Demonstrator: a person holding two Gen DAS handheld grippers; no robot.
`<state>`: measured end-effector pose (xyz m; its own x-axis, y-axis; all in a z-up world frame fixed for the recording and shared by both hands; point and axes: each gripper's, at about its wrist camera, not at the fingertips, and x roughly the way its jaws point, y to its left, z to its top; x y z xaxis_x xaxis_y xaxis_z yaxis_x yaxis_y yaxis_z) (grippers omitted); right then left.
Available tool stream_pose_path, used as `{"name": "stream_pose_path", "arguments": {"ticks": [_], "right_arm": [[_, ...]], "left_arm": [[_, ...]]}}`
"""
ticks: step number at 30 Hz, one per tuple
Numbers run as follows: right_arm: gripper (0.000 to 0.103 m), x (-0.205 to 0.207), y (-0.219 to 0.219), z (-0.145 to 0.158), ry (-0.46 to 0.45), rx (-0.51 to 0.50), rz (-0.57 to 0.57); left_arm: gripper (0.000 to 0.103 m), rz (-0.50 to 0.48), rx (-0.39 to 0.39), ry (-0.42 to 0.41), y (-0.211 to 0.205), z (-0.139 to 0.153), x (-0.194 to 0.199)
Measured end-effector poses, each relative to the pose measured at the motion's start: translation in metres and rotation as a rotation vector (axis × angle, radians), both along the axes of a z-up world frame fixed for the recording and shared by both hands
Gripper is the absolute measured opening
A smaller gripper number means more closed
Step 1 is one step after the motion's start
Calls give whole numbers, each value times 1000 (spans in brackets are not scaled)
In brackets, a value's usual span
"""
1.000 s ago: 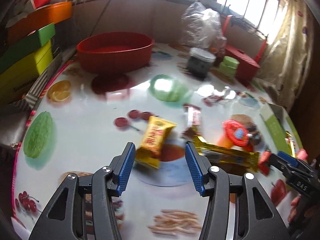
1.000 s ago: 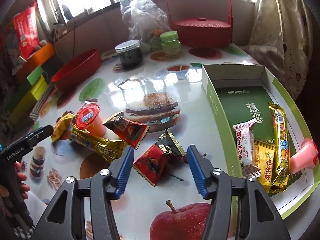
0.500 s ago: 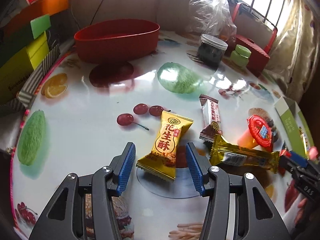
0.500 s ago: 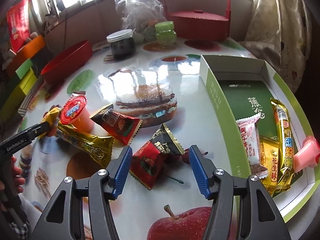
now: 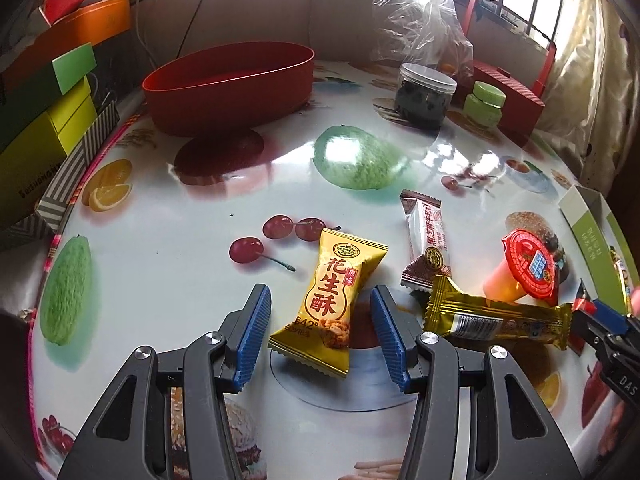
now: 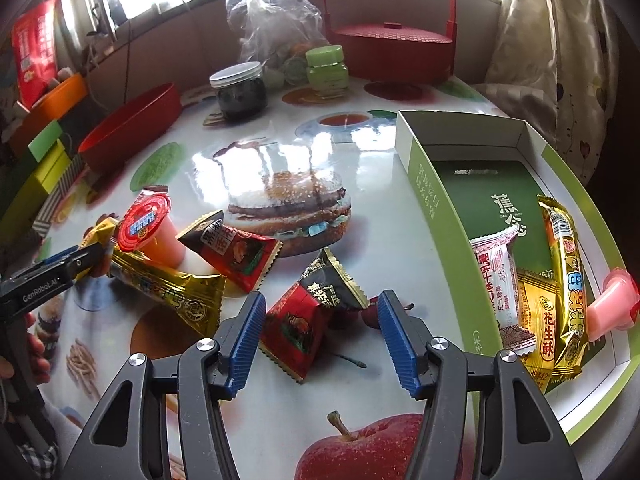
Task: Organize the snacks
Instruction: 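Move the left tool toward a peanut-crisp packet while the right tool approaches red candy packets, then grasp the yellow peanut-crisp packet with the left tool while the right tool grasps a red candy packet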
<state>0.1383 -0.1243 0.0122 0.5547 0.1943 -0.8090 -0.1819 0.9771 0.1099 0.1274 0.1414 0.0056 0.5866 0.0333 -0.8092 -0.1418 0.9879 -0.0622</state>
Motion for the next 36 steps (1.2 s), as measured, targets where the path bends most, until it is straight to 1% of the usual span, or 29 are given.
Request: {"name": "stream_pose_path", "arguments": {"ticks": [2, 6, 11, 14, 16, 20, 29, 33, 36], "right_arm": [[59, -1, -1, 0, -2, -3, 1], [53, -2, -3, 1, -8, -12, -8], [48, -3, -5, 1, -11, -11, -13], [45, -4, -6, 1, -13, -18, -15], [39, -4, -6, 2, -16, -24, -20], [36, -5, -8, 2, -16, -19, -21], [32, -5, -7, 3, -17, -17, -20], [25, -6, -3, 5, -23, -19, -10], [25, -8, -1, 6, -27, -20, -5]], "left_arm": [[53, 8, 10, -4, -2, 0, 0], [53, 14, 26, -8, -3, -1, 0], [52, 16, 26, -13, -4, -1, -2], [36, 19, 25, -17, -4, 0, -3], [36, 20, 20, -16, -3, 1, -3], [29, 21, 22, -19, -3, 1, -3], [27, 30, 23, -33, -3, 4, -7], [26, 28, 24, -47, -4, 8, -10], [26, 27, 23, -51, -4, 9, -12]]}}
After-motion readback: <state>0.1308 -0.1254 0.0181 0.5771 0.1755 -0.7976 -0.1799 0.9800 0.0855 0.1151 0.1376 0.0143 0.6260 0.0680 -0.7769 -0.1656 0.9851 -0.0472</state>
